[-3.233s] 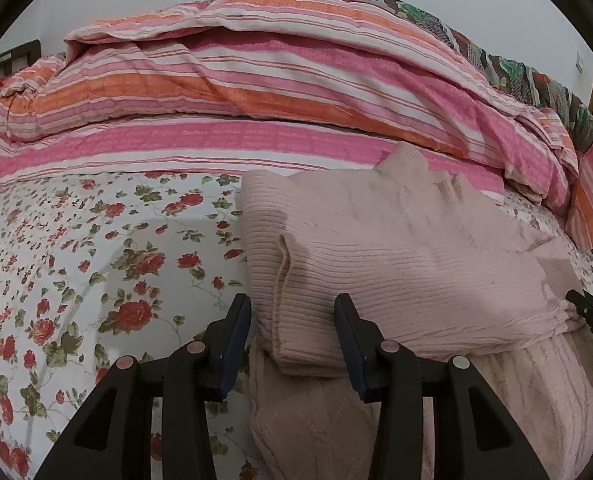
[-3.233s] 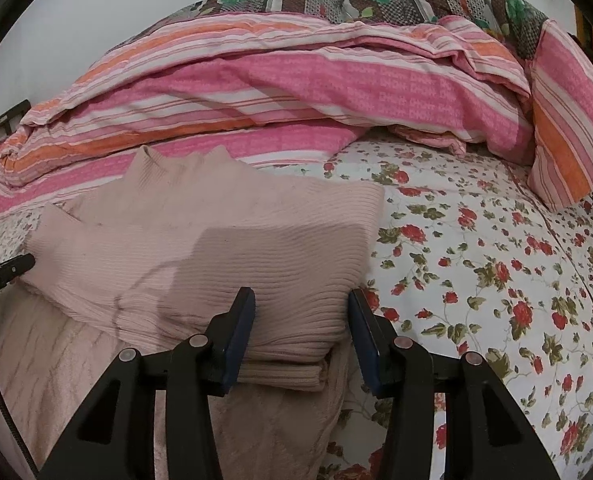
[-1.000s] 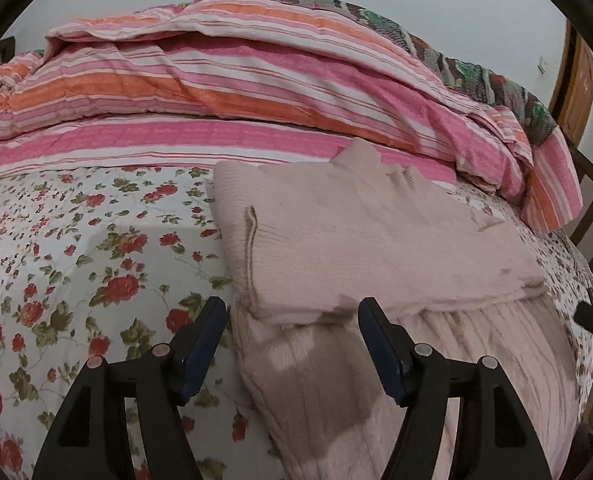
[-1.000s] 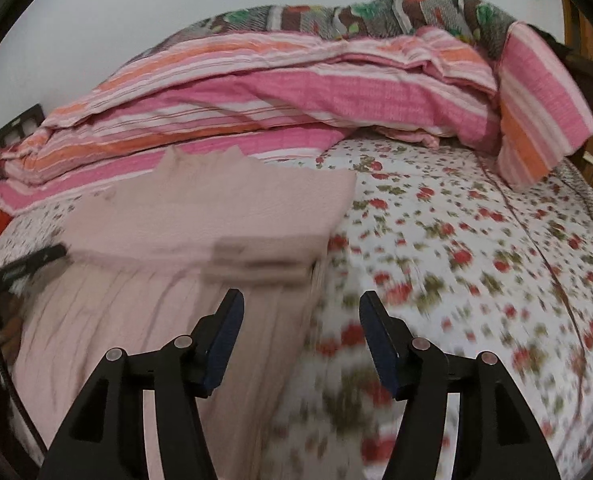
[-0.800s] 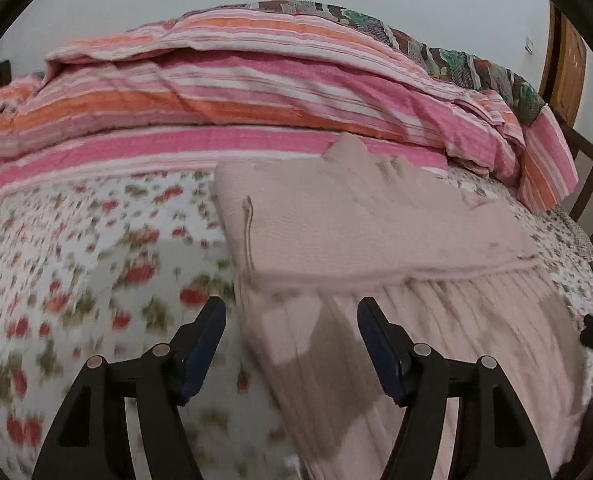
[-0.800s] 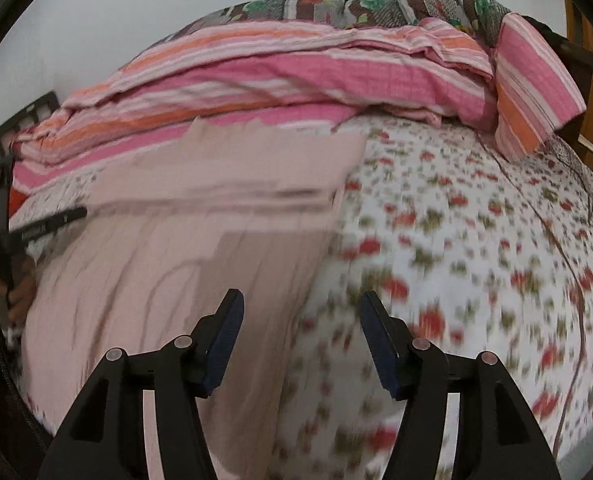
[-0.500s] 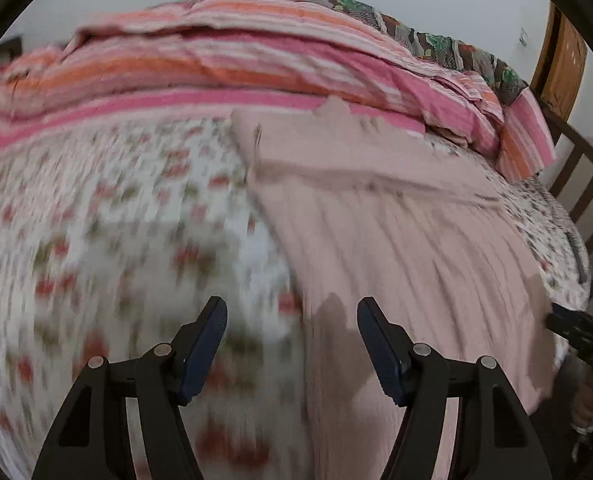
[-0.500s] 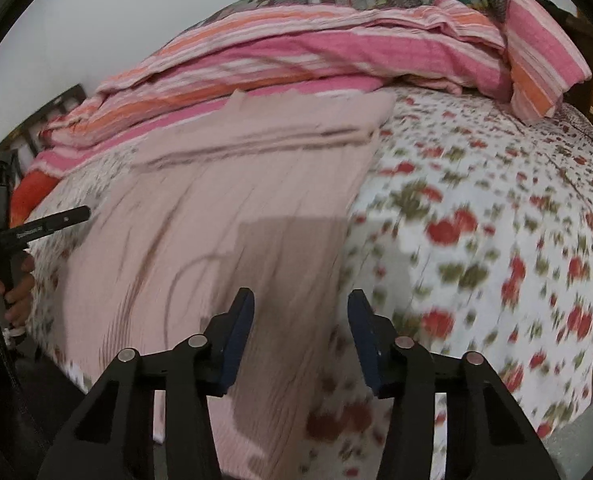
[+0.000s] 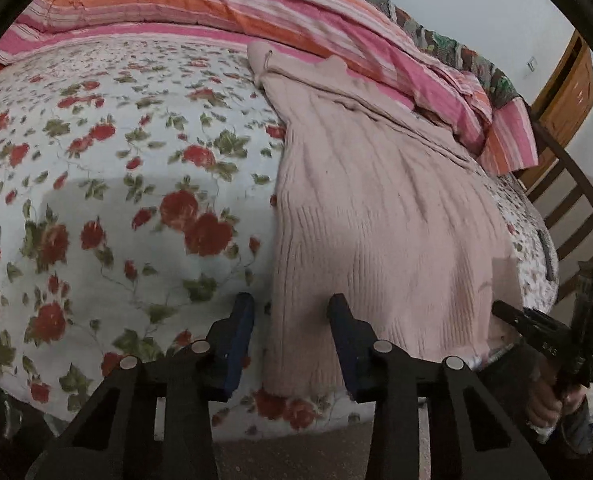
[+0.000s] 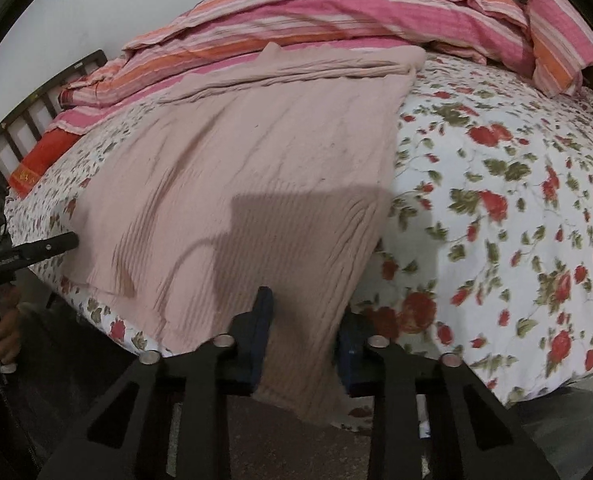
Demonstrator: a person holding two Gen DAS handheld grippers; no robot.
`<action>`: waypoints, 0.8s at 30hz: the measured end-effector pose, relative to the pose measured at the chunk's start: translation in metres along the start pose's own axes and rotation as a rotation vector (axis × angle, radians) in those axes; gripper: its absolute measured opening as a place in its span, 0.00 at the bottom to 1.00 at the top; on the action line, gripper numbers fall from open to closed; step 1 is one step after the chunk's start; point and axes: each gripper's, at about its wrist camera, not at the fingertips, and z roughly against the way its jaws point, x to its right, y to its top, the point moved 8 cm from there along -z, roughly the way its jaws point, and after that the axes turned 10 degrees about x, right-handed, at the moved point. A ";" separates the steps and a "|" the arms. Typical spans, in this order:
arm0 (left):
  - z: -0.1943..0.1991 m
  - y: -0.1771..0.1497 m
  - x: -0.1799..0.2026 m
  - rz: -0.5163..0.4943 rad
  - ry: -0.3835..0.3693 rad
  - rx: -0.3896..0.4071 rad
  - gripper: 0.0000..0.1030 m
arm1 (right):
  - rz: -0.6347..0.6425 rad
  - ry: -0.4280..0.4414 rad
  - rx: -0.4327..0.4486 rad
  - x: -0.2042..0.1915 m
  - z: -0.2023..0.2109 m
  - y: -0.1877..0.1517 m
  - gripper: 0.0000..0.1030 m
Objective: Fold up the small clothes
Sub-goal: 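Move both tools to the sweater hem and grasp it, then lift the hem with both tools and fold it toward the collar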
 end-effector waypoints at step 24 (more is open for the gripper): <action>0.010 -0.010 0.011 0.109 -0.094 -0.009 0.07 | -0.143 0.108 -0.006 0.007 0.014 -0.009 0.05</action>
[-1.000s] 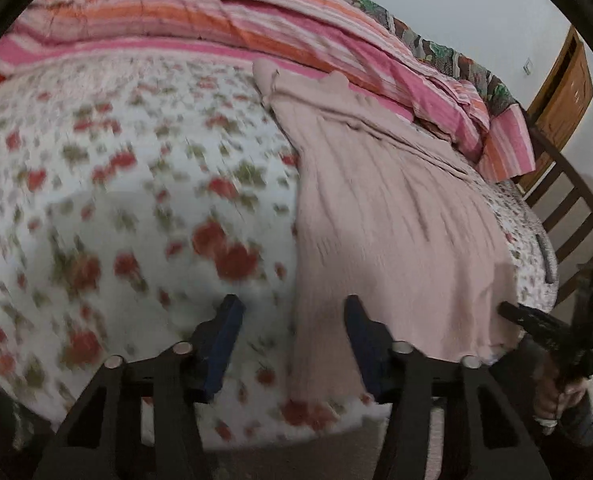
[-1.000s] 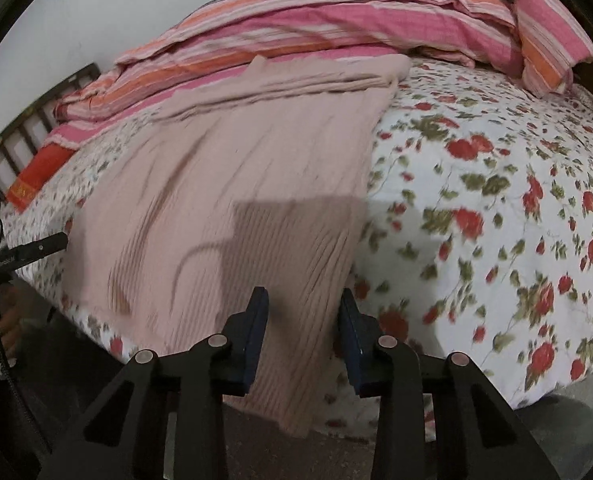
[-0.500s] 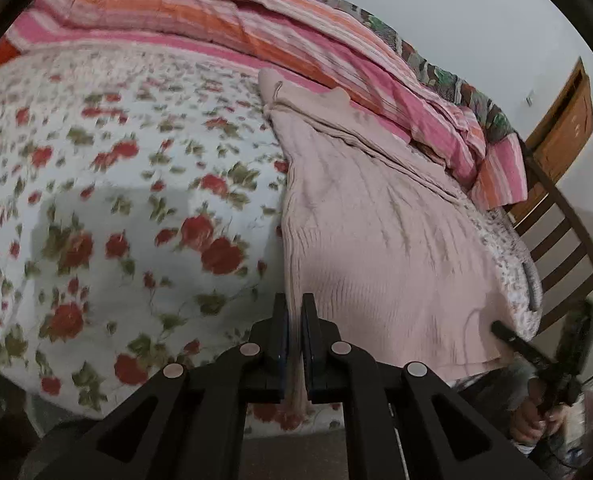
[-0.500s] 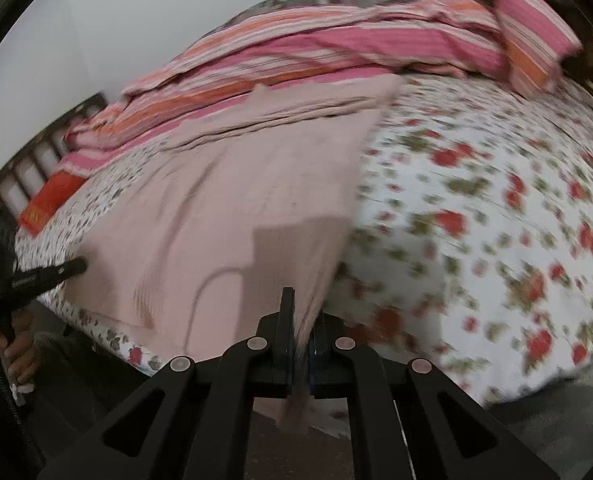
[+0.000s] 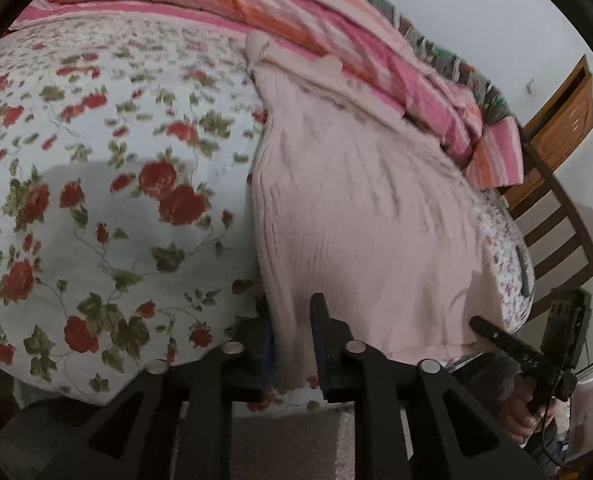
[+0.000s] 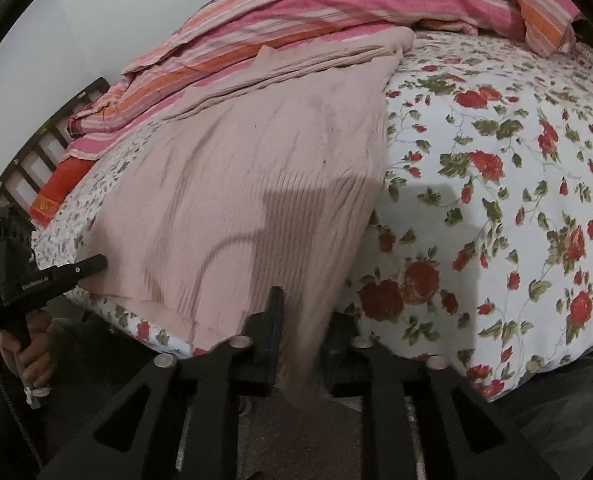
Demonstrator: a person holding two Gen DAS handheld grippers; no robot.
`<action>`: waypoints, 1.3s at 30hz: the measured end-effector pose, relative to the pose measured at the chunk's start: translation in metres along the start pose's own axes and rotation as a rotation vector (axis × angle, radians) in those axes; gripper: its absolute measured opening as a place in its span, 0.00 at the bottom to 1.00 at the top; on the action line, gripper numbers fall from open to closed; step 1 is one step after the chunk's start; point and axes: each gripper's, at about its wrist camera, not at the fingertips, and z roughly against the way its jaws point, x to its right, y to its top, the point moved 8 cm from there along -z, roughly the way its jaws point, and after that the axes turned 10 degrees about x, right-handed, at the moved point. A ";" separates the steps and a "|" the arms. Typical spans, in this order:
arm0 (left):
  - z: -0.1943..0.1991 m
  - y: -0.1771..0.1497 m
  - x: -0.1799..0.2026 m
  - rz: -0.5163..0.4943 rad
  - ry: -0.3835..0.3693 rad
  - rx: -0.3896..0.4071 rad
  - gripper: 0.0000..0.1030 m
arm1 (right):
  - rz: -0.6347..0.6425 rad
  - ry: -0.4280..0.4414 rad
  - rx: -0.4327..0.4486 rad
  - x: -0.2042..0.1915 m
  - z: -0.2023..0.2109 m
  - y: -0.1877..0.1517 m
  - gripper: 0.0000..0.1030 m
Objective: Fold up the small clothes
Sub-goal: 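Lift the hem with both tools and fold it toward the collar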
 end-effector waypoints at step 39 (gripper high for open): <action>-0.110 0.258 0.017 0.150 -0.071 0.268 0.07 | -0.442 0.243 0.261 0.059 -0.068 0.275 0.05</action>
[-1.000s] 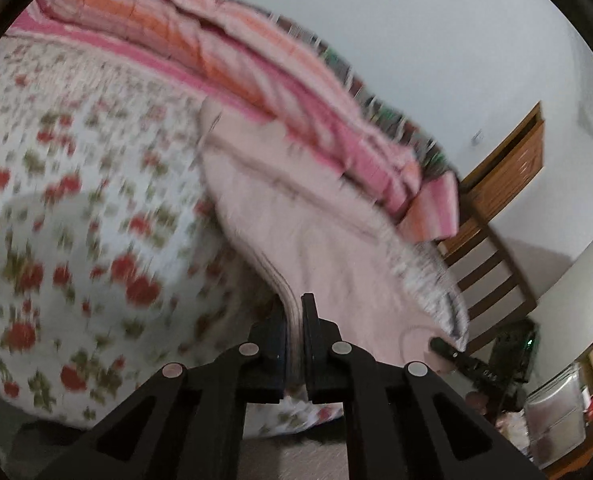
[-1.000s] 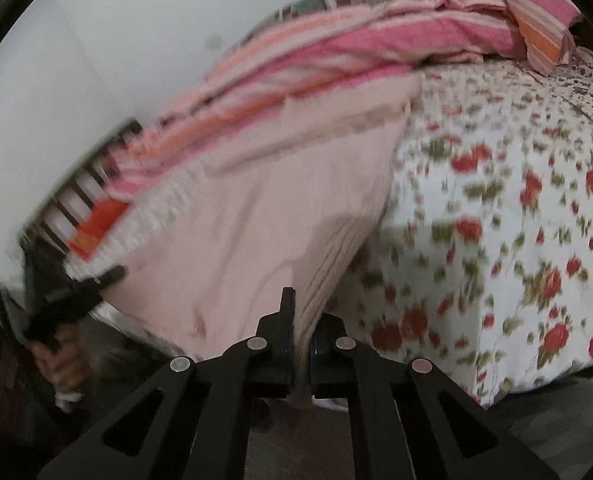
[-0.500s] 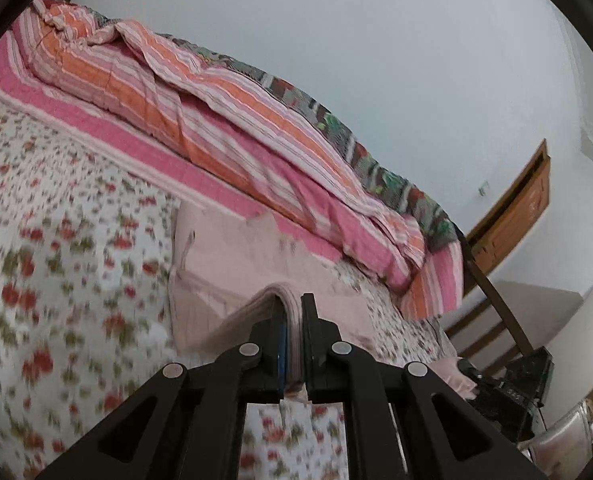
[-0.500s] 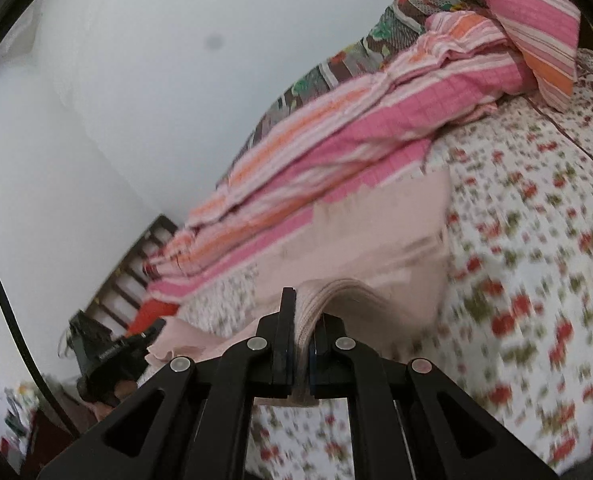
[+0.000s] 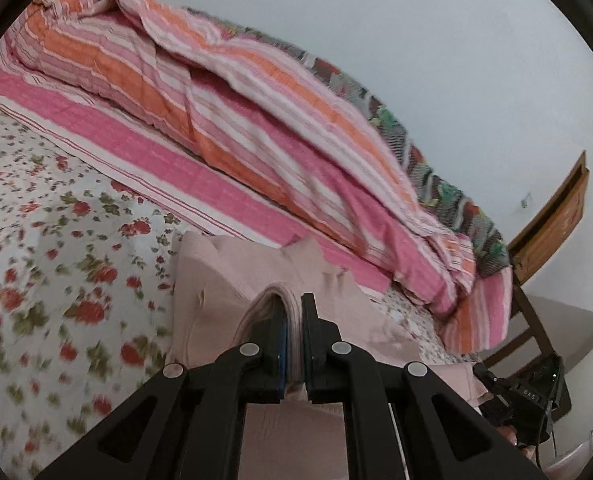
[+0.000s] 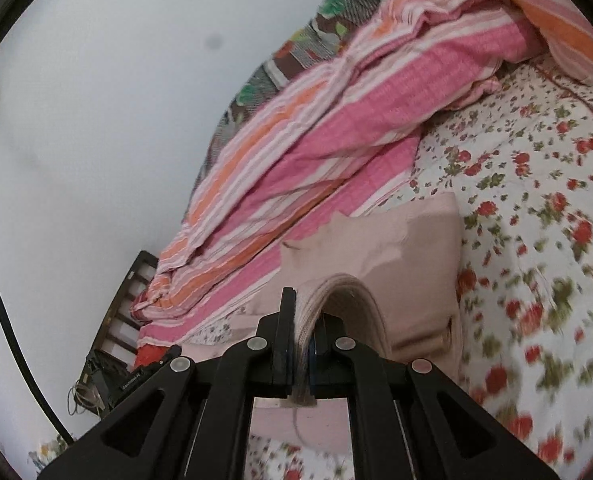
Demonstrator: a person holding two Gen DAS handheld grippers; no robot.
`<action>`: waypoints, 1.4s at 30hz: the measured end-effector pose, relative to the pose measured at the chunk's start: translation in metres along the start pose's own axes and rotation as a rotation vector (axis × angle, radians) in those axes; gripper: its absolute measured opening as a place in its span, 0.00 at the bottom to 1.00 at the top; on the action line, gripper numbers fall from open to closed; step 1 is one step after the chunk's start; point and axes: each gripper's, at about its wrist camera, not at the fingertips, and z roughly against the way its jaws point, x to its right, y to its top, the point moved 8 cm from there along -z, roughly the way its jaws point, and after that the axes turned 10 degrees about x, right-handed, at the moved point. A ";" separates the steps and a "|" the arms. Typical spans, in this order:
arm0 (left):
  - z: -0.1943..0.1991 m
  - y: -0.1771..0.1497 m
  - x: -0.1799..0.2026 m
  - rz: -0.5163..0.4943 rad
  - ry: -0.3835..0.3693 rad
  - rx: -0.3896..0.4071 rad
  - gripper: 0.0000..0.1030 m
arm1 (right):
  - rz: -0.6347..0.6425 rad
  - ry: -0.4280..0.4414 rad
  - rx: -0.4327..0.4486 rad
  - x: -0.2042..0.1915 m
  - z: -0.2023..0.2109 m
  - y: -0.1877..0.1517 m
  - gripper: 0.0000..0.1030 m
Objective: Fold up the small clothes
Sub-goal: 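Lift the hem with both tools and fold it toward the collar, then lay the folded hem down and open both tools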
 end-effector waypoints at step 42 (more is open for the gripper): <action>0.039 -0.103 -0.029 -0.001 0.049 -0.169 0.64 | 0.300 -0.181 -0.226 0.033 0.040 -0.119 0.42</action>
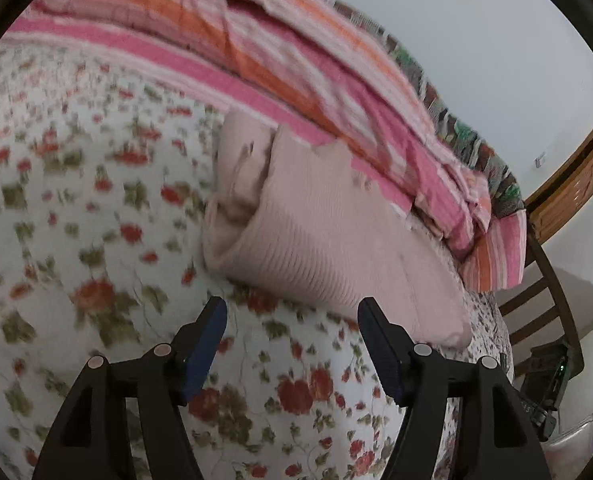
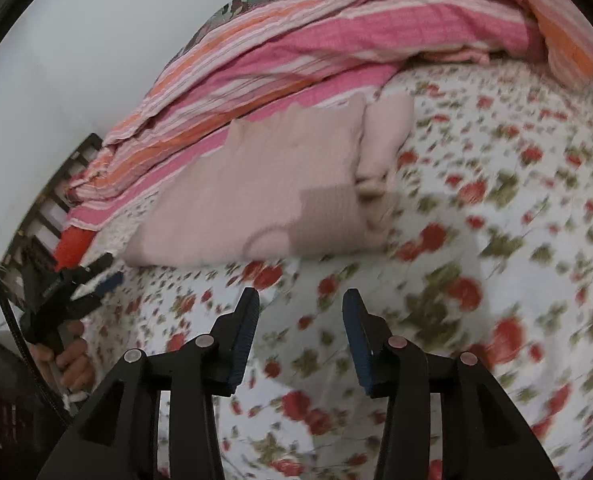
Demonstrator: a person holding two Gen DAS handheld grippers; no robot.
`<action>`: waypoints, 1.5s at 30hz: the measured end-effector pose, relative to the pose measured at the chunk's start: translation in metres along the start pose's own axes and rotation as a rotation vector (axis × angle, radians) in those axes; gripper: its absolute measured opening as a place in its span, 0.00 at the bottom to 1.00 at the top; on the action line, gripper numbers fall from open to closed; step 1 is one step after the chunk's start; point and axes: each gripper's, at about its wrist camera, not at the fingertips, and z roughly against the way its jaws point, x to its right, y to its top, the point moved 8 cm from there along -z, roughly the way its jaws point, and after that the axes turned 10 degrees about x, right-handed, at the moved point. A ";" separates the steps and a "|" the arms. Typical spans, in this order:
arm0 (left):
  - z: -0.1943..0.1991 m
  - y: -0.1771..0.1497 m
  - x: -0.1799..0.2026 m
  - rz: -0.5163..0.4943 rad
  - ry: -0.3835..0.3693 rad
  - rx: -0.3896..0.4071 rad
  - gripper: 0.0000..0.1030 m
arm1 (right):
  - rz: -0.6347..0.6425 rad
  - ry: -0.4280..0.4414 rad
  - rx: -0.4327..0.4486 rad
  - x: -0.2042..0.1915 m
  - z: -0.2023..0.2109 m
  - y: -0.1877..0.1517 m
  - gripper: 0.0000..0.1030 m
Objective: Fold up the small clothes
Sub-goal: 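Lay the folded hem down and open both tools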
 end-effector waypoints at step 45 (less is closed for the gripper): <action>0.058 -0.062 0.020 -0.059 0.037 0.043 0.26 | -0.009 -0.116 0.088 0.032 0.048 -0.010 0.23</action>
